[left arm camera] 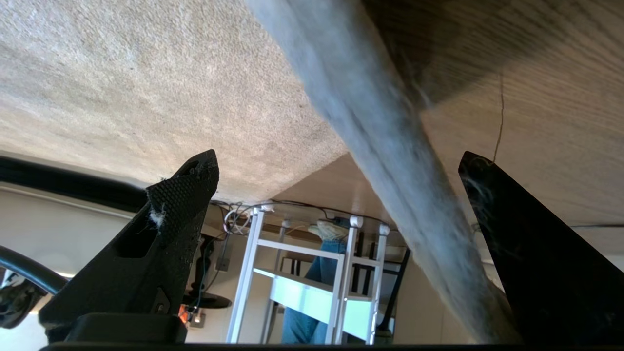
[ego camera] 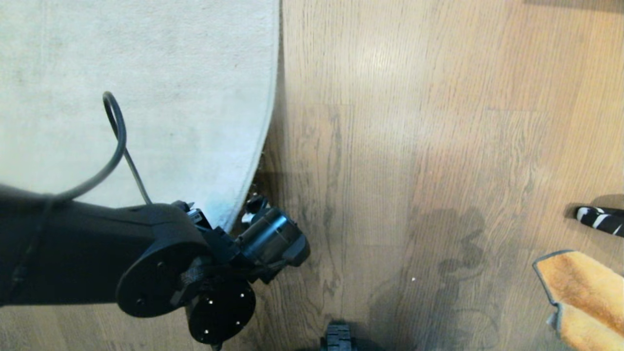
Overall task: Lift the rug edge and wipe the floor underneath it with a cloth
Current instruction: Lift up the carpet
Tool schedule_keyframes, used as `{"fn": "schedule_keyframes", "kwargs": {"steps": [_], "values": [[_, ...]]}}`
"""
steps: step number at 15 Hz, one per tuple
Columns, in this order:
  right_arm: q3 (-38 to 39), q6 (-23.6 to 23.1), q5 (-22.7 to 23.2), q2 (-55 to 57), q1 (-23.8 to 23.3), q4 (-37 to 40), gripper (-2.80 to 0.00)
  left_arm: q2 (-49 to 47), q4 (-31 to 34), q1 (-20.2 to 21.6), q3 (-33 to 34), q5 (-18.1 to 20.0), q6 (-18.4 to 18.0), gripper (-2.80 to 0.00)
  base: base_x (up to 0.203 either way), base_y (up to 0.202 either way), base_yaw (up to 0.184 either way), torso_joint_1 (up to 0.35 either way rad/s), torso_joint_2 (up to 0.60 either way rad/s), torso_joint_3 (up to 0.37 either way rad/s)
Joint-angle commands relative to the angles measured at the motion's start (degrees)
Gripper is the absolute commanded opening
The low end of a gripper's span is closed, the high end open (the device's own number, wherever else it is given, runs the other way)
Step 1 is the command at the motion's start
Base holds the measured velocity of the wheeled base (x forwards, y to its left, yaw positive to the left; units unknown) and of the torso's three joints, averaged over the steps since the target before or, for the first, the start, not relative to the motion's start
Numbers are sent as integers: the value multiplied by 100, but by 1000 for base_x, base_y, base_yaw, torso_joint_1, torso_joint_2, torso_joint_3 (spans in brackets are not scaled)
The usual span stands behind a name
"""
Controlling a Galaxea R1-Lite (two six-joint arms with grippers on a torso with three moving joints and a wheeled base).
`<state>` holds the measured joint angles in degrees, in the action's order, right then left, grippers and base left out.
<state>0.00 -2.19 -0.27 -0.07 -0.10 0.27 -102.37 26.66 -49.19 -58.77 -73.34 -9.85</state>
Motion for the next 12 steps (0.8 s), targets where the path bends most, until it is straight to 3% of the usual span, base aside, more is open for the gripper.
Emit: {"fn": "schedule_keyframes", "kwargs": {"steps": [1, 12], "values": [[0, -1, 0, 7, 1, -1, -280, 53, 15, -7, 78, -40, -8, 0, 0, 0, 0, 0, 0, 0], [0, -1, 0, 7, 1, -1, -280, 121, 6, -355, 190, -40, 159, 0, 0, 0, 0, 0, 0, 0]]}}
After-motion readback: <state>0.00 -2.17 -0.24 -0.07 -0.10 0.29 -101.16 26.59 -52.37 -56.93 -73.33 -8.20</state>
